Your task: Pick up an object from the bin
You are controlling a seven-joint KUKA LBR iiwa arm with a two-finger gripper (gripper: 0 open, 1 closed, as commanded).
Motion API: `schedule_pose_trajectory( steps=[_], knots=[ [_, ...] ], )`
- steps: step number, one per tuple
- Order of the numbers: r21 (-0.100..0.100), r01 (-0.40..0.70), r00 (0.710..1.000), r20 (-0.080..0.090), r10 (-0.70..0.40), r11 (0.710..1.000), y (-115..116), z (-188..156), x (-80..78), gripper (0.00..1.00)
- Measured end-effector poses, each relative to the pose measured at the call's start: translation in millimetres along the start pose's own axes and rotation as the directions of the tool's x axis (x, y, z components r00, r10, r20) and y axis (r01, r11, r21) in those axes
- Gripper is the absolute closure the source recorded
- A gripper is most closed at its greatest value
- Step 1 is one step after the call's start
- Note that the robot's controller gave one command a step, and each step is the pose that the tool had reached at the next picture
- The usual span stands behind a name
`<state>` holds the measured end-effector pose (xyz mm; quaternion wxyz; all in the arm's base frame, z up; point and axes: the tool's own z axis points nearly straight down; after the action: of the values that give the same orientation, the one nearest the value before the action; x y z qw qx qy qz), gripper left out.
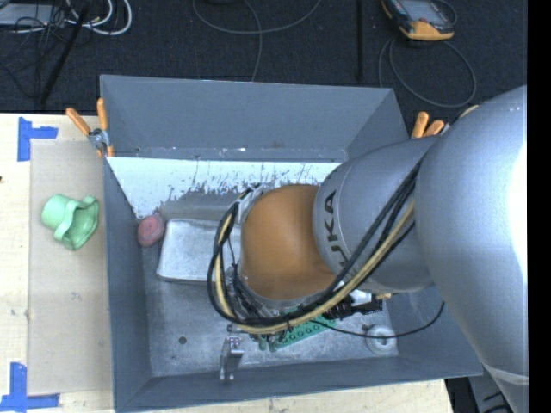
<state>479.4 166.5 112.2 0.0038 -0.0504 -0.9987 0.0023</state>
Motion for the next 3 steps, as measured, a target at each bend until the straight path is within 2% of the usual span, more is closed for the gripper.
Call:
schedule_pose_trajectory(
  steps=[1,2,3],
  knots=[
    [0.001,0.111,0.994,0.0,-0.111,0.994,-96.5,-9.3,-27.4,0.0],
    [-0.004,0.155,0.988,0.01,-0.155,0.988,-114.8,43.1,-64.9,0.0],
    [-0.006,0.151,0.988,0.018,-0.151,0.988,-113.4,37.1,-67.1,1.0]
  ],
)
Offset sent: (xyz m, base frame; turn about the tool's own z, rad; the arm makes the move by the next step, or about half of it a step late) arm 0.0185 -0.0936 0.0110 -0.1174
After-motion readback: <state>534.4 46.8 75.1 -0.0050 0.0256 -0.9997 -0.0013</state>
